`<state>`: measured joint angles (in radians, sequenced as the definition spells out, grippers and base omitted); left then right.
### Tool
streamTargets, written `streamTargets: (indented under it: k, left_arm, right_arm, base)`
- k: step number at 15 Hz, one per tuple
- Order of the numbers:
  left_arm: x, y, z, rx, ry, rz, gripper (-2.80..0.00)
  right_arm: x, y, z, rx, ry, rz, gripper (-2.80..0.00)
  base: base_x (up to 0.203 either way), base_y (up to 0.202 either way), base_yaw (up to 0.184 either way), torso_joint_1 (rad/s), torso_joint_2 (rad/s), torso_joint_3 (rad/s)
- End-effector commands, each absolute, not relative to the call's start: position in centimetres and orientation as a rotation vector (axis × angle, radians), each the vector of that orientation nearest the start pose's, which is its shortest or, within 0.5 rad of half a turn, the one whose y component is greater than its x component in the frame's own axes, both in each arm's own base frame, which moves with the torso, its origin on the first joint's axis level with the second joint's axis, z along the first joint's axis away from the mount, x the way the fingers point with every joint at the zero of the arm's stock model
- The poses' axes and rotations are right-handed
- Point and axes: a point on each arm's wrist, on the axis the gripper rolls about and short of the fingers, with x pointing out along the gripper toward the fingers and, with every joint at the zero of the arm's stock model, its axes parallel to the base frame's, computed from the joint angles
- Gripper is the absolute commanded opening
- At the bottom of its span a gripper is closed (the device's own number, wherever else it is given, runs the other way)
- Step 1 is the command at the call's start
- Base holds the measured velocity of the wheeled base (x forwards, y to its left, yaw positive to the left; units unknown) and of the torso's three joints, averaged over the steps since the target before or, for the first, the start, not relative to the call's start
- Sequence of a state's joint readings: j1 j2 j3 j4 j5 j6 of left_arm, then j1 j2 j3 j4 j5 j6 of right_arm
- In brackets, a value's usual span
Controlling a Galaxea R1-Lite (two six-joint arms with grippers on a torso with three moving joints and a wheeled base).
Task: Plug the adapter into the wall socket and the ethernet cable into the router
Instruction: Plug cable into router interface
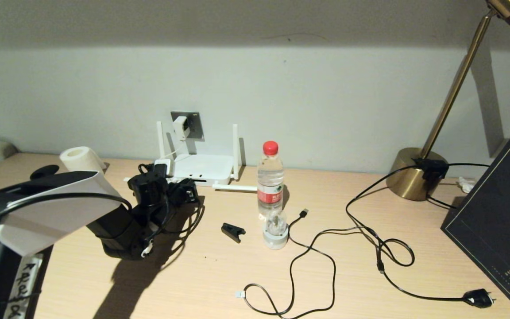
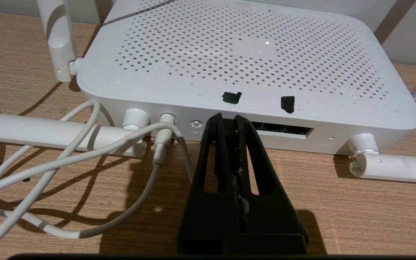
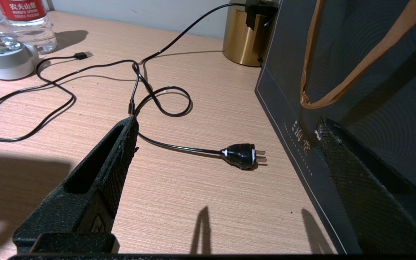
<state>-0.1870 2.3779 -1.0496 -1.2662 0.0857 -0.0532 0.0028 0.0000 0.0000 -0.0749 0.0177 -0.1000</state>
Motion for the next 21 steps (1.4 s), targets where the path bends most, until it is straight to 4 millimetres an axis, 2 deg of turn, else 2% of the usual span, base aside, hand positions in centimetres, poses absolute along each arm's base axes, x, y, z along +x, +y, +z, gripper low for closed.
streamTargets:
  k: [1,14,21]
  left_arm:
    - [42.7,-7.9,4.9,-0.045,0.062,-0.097,-2.8]
    - [42.7,-7.9,4.9,-0.046,0.06,-0.097,-2.8]
    - [42.8,-8.0,3.8,-0.041,0.085,-0.096,-2.8]
  right_arm:
    - [-2.1,0.0,7.5,-0.102,-0.046,0.019,0.0]
    - [-2.1,0.0,7.5,-0.102,-0.046,0.019,0.0]
    - [-2.1,0.0,7.5,-0.102,-0.046,0.019,0.0]
  base:
    - [0.0,0.0,0.0,0.0,0.0,0.0]
    - [0.0,0.0,0.0,0.0,0.0,0.0]
    - [0.0,0.0,0.0,0.0,0.0,0.0]
